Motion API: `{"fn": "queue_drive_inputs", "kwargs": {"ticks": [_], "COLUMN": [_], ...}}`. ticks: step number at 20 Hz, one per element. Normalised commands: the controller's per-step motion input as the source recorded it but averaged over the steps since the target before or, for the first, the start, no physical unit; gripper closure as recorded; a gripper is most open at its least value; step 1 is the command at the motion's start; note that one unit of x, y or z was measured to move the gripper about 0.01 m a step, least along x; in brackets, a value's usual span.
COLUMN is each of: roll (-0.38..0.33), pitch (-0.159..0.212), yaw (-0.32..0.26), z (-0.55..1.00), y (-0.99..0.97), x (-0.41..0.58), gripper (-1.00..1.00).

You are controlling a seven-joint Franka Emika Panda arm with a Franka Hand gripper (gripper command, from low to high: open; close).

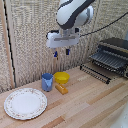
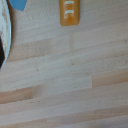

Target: Please reach out your grabber to the yellow dish. Tenderly grip the yellow dish using your grabber. Set the yellow dish on the baking sheet. Posit your grabber on the rim of the baking sheet carrying the yellow dish. Mindfully slide the baking sheet with the yellow dish into the oven. Let go of your grabber's hold on the baking sheet's edge when it is entirely in the oven.

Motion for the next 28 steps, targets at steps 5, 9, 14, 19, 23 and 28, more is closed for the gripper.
{"fn": "queue_drive_inputs", "kwargs": {"ticks": [5, 9, 14, 19, 23, 28], "roll": [0.003, 0.0, -0.007, -0.064, -0.092, -0.078], "pitch": [0.029, 0.029, 0.063, 0.102, 0.099, 0.047], "yaw": [-0.175, -0.154, -0.131, -0.085, -0.055, -0.007], "z": [-0.04, 0.0, -0.09, -0.26, -0.37, -0.38], "y": [-0.53, -0.55, -0.5, -0.36, -0.25, -0.13], "x": [0.488, 0.522, 0.341, 0.214, 0.078, 0.194], "gripper": [-1.0, -1.0, -1.0, -1.0, -1.0, -1.0]}}
